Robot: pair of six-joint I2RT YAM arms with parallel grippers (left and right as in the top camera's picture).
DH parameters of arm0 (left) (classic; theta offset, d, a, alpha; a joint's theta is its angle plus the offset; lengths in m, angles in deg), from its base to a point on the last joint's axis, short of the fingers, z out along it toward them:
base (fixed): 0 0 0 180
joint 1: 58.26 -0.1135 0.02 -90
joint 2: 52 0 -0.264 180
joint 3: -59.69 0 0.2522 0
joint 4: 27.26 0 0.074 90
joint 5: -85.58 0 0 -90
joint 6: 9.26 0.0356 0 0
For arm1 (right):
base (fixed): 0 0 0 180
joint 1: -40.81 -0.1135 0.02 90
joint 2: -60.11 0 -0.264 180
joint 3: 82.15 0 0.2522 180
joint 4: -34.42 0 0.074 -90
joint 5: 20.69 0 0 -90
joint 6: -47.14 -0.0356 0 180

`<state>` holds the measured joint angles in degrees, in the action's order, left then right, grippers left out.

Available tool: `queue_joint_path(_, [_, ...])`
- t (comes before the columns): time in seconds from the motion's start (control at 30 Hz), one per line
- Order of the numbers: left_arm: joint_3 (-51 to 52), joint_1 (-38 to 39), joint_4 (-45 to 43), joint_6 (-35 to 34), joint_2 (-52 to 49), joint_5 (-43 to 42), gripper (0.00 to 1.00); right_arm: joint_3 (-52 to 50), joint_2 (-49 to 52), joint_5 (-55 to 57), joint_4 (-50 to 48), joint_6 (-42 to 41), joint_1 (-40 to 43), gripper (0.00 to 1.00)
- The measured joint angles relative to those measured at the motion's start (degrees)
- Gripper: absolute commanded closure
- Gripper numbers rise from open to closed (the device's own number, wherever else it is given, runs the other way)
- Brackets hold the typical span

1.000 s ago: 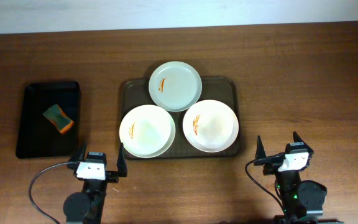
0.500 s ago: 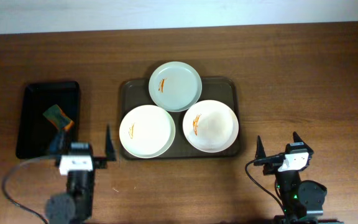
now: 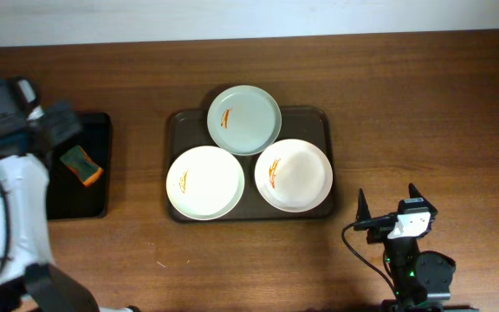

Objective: Clean dirty plates on tray and stack at the side
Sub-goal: 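Reach the left gripper to the black tray and grasp the sponge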

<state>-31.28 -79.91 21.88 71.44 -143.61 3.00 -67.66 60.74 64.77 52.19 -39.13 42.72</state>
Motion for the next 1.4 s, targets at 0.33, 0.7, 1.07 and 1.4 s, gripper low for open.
queue_joint_path(0.33, [-3.45, -4.31, 9.11, -9.38, -17.25, -8.48, 0.04, 0.00, 0.00, 0.00, 0.00, -0.07, 0.00, 0.02])
queue_joint_path(0.7, [-14.43, -3.69, 18.05, -8.52, -33.00, -9.18, 0.97, 0.00, 0.00, 0.00, 0.00, -0.04, 0.00, 0.02])
queue_joint_path(1.07, [-14.62, -3.54, 21.90, -8.48, -33.14, -8.72, 1.00, 0.00, 0.00, 0.00, 0.00, -0.02, 0.00, 0.02])
queue_joint_path(1.4, [-14.60, -3.54, 10.43, -8.44, -33.42, -5.35, 0.67, 0.00, 0.00, 0.00, 0.00, -0.02, 0.00, 0.02])
